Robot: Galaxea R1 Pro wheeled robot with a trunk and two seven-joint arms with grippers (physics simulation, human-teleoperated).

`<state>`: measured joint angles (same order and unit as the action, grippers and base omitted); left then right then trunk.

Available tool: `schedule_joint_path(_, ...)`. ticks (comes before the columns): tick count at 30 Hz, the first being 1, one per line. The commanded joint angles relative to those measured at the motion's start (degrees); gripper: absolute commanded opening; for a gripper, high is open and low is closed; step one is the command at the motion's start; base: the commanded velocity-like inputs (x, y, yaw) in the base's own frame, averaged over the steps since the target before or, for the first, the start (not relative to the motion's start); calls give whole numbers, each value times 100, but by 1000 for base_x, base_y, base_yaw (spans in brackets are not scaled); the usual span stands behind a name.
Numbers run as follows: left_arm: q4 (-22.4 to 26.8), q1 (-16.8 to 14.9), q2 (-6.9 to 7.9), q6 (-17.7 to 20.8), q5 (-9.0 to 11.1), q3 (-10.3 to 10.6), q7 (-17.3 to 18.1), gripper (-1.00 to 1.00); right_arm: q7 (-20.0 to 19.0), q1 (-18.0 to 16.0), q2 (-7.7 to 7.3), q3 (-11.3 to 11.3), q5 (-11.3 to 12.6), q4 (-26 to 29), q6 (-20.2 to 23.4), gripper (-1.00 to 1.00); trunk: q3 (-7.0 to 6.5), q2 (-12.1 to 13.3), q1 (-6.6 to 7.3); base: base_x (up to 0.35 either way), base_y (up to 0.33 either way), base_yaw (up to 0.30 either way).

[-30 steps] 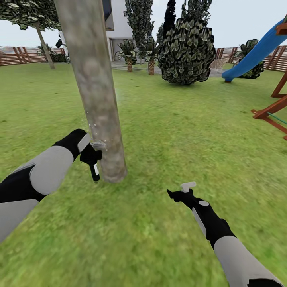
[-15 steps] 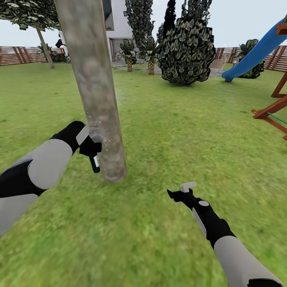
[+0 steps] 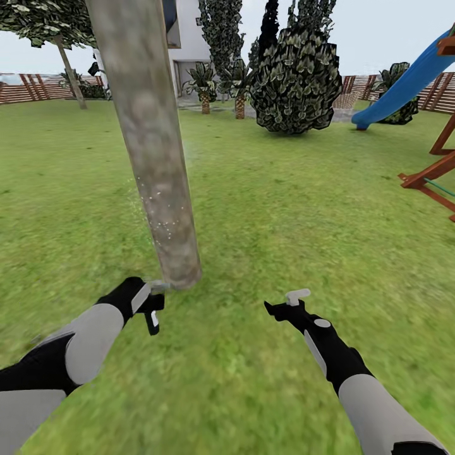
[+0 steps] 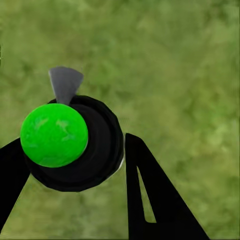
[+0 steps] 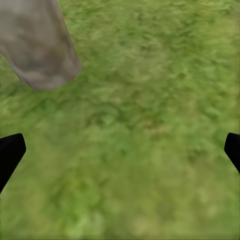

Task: In the garden, pick up the pesticide atomizer on the floor and spray pesticide onto both trees until each tree trunk is fully covered.

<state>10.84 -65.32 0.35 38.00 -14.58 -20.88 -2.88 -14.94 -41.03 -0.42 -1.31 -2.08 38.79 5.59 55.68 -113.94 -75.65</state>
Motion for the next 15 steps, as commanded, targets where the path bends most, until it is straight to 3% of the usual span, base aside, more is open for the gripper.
schedule_joint_path(1, 2, 209, -10, -498, -29, -49, -16, -100, -9, -1, -3, -10, -21, 13, 30, 100, 4, -3, 1, 0, 0, 0)
schedule_joint_path(2, -15, 361, -14, -812, -28, -53, -21, -100, -9, -1, -2, -9, -21, 14, 30, 100, 4, -3, 1, 0, 0, 0)
schedule_joint_path(4, -41, 485, -82, -1063, -32, -49, -30, -100, -9, -1, -2, -9, -20, 20, 30, 100, 4, -3, 1, 0, 0, 0)
schedule_joint_path(7, -61, 535, -190, -1168, -44, -47, -30, -100, -9, -1, -6, -9, -20, 16, 30, 100, 4, -3, 1, 106, 0, 0)
schedule_joint_path(11, -8, 744, -198, -1192, -47, -37, -35, -100, -9, -1, -1, -9, -13, 27, 33, 100, 4, -3, 1, 306, 0, 7)
schedule_joint_path(15, 0, 798, -240, -1166, -45, -39, -62, -100, -9, -1, 22, -17, -12, 24, 39, 100, 20, -3, 1, 335, 0, 173)
